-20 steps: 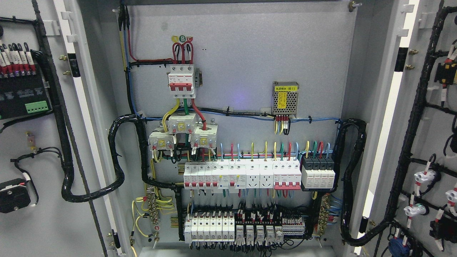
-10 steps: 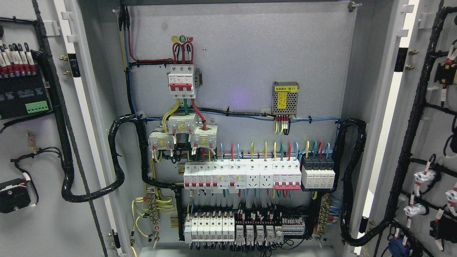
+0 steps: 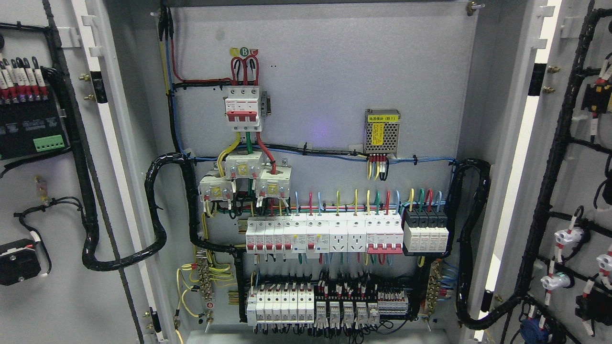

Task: Open door with both hands

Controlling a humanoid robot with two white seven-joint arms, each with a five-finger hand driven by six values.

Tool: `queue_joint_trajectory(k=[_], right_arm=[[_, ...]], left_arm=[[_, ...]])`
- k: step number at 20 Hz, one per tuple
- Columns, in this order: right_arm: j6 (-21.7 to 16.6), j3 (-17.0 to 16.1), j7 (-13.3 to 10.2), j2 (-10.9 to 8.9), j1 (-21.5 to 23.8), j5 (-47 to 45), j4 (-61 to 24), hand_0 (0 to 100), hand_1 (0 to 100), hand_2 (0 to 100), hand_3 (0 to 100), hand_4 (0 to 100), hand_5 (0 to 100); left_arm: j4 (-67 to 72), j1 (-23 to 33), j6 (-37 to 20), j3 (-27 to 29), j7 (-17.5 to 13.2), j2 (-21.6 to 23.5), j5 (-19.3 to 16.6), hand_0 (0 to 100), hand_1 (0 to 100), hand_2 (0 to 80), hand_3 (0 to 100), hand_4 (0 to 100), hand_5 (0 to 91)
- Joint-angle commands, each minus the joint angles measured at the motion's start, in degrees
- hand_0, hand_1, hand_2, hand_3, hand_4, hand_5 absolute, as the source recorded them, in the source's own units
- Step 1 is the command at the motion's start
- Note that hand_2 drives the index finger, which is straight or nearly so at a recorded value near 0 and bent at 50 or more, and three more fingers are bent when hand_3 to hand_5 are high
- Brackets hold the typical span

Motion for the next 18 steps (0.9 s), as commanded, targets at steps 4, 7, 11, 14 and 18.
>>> queue_joint_trajectory(k=[4, 7, 11, 14, 18], right_arm=[[12.3, 0.0, -10.8, 7.29, -9.5, 7.5, 15.8, 0, 0, 0, 0, 0, 0], [16.4, 0.0, -14.3, 7.29, -11.8, 9.3, 16.1, 0, 0, 0, 0, 0, 0], [19.6, 0.2, -15.9, 7.82, -12.9, 9.4, 16.1, 0, 0, 0, 0, 0, 0], [20.5, 0.0, -16.0, 8.17, -13.0, 10.9, 16.1, 0, 0, 0, 0, 0, 0], [20.4, -0.1, -15.9, 8.43, -13.0, 11.1, 16.1, 0, 0, 0, 0, 0, 0]], left_arm=[[15.5, -5.2, 17.1, 6.7, 0.0, -4.7, 0.0, 0, 0, 0.0, 0, 3, 0.0], [15.5, -5.6, 24.2, 8.8, 0.1, -4.7, 0.0, 0, 0, 0.0, 0, 3, 0.0], [15.6, -5.7, 28.3, 9.7, 0.1, -4.8, 0.0, 0, 0, 0.0, 0, 3, 0.0], [15.7, -5.7, 30.8, 10.0, 0.2, -4.7, 0.0, 0, 0, 0.0, 0, 3, 0.0], [15.7, -5.7, 31.8, 10.0, 0.4, -4.8, 0.0, 0, 0, 0.0, 0, 3, 0.0]])
